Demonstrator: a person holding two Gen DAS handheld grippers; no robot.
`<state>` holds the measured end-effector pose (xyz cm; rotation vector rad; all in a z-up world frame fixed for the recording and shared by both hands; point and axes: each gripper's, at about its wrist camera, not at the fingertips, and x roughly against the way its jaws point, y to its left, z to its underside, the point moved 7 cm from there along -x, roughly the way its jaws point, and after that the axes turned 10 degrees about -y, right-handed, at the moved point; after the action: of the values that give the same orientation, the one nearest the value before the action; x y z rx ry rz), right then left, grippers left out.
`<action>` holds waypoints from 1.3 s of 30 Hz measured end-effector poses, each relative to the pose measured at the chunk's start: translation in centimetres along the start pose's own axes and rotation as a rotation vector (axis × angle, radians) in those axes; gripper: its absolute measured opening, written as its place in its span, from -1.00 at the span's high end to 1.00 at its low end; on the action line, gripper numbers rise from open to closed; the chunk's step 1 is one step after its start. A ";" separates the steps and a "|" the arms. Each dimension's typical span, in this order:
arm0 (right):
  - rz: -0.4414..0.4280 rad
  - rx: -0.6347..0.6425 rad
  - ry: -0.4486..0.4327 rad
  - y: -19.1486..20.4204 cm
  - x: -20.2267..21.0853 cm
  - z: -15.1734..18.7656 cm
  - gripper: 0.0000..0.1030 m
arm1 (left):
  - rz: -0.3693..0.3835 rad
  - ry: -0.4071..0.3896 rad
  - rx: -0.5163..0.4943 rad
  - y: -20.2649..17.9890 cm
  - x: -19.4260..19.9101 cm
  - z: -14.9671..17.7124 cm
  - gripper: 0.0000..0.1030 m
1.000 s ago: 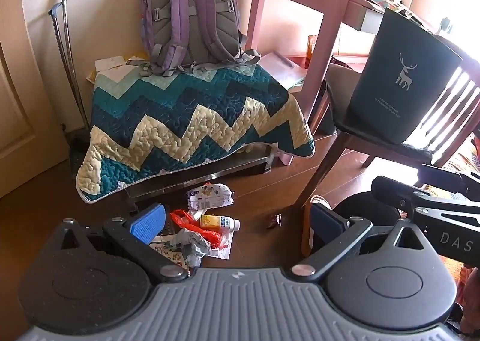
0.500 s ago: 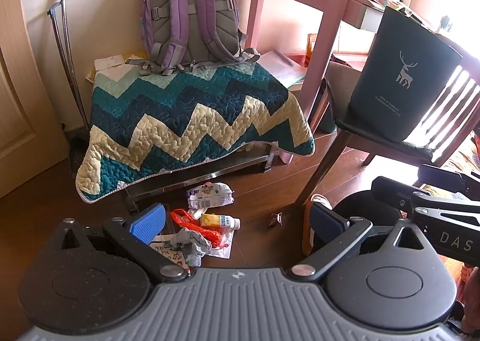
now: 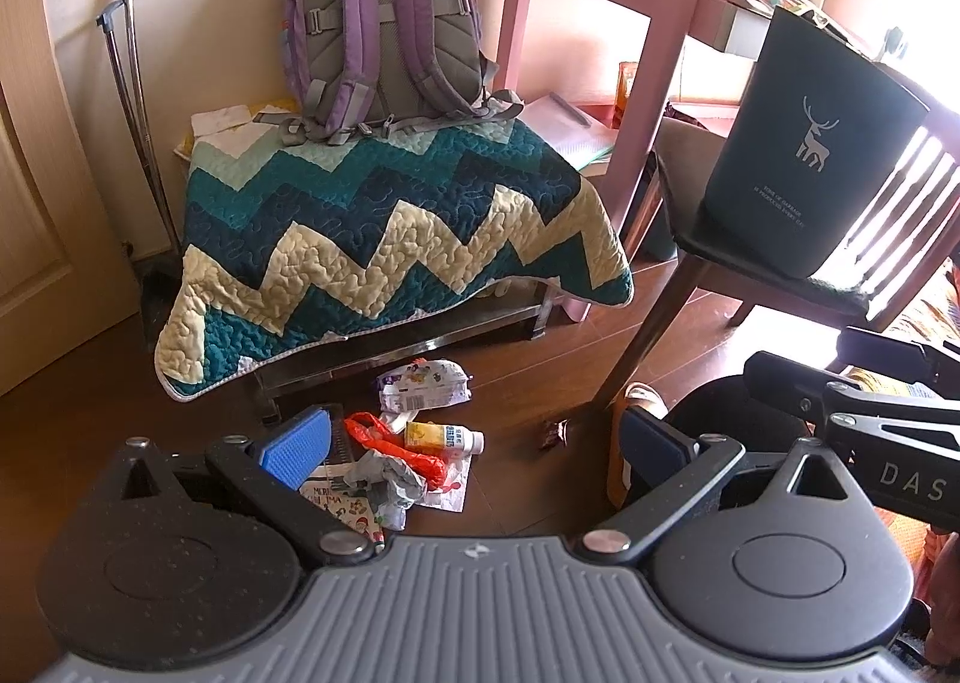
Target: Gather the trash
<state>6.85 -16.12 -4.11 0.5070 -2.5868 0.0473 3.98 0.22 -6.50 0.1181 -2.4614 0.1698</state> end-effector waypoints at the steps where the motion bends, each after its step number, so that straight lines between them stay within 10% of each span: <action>1: 0.001 0.000 0.000 0.0 0.0 0.0 -0.47 | 0.000 0.000 0.000 0.0 0.0 0.0 -1.00; 39: -0.004 0.017 0.064 0.0 -2.4 0.1 -0.47 | -0.007 0.043 0.005 -0.1 -1.8 -0.1 -1.00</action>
<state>8.73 -15.30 -5.37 0.5091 -2.5245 0.0831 5.46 0.18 -7.59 0.1246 -2.4175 0.1742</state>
